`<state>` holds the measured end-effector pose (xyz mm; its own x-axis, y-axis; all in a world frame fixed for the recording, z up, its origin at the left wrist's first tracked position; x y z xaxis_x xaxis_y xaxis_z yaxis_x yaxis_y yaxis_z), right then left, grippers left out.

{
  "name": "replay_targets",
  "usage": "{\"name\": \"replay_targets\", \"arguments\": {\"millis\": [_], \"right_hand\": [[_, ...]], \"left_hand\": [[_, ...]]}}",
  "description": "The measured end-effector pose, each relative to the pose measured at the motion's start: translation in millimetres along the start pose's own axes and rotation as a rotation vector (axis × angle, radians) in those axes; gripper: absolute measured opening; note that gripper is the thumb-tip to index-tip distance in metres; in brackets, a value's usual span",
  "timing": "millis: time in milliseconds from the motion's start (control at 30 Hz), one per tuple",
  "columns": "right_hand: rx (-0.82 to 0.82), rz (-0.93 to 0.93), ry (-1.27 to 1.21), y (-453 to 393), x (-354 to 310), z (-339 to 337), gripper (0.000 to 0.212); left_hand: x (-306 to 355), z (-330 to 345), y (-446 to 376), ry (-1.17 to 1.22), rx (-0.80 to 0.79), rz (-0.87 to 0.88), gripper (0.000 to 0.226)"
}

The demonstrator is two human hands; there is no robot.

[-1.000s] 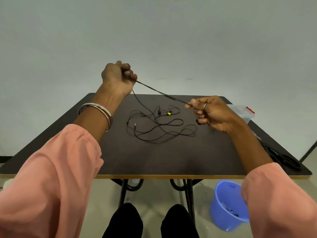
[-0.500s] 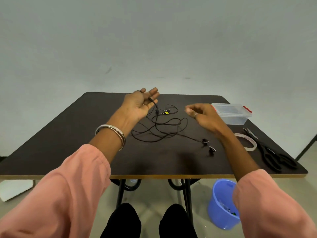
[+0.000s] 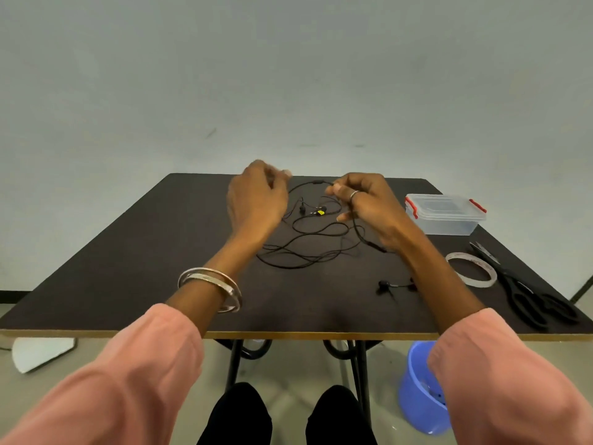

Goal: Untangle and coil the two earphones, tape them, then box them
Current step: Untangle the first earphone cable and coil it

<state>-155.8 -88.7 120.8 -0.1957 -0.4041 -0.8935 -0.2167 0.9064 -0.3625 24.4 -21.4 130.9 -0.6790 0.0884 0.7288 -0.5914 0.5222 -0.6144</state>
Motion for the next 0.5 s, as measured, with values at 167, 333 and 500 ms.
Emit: {"name": "replay_targets", "arguments": {"millis": [167, 333, 500], "right_hand": [[0.011, -0.164, 0.036, -4, -31, -13, 0.019], [0.216, -0.1, -0.007, -17, -20, -61, 0.024], [0.467, 0.047, -0.047, -20, 25, -117, 0.023]], "left_hand": [[31, 39, 19, 0.161, -0.495, 0.259, 0.022], [19, 44, 24, 0.391, -0.684, 0.065, 0.029], [-9, 28, 10, 0.374, -0.66, 0.021, 0.031]]}}
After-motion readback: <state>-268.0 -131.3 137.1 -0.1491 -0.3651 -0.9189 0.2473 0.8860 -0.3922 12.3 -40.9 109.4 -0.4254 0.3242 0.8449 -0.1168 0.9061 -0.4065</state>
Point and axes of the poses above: each hand's wrist, its own y-axis away from the middle knuckle, its own z-axis out of the palm, x = y × z, the point moved 7 cm from there along -y, towards the middle knuckle, and after that the axes turned 10 degrees about x, right-handed, at the moved point
